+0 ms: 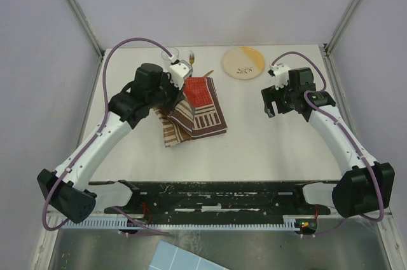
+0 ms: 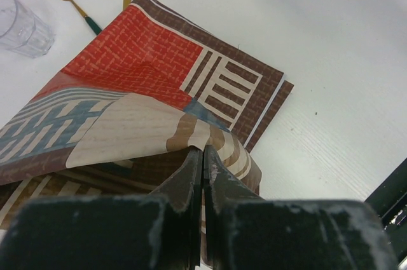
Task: Set the dinner table for one person
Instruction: Adjust the napkin at the center of the board.
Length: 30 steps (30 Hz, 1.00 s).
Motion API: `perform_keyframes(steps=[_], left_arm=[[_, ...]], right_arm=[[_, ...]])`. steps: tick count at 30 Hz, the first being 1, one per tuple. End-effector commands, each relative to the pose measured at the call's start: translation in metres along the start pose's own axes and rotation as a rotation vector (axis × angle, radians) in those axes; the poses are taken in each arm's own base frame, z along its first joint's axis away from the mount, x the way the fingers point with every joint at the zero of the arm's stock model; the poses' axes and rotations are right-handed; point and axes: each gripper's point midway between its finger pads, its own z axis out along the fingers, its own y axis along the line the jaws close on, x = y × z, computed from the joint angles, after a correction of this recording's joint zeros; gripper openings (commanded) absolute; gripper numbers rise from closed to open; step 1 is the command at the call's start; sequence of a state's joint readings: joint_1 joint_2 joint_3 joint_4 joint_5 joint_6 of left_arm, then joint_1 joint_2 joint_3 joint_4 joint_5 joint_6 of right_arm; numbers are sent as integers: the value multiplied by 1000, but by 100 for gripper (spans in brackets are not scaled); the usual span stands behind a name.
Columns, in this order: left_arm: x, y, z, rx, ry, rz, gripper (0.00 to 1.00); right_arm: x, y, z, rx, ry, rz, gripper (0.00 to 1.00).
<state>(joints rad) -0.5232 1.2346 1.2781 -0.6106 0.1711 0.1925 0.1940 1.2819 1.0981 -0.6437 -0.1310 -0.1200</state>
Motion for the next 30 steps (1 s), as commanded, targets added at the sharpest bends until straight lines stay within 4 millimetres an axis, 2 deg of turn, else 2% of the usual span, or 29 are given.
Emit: perform_keyframes(steps=[1, 5, 9, 20, 25, 26, 28, 30], left_arm=[[-16, 8, -20, -52, -79, -1, 3], [-10, 10, -26, -66, -68, 20, 3], [5, 9, -26, -67, -25, 35, 3], [54, 15, -23, -127, 61, 49, 3], [83, 14, -20, -151, 107, 14, 3], [88, 16, -20, -167, 115, 13, 6], [94, 24, -22, -216, 131, 9, 23], [97, 33, -27, -272, 130, 22, 46]], right_arm=[[-20, -3, -7, 10, -69, -2, 88], [-18, -3, -7, 11, -62, -1, 88], [-18, -4, -9, 21, -63, -2, 88], [-15, -6, -3, 24, -41, 4, 88], [-12, -6, 0, 21, -29, 4, 88], [-12, -6, 0, 21, -28, 5, 88], [-10, -6, 1, 21, -25, 4, 88], [-10, -6, 0, 21, -25, 2, 88]])
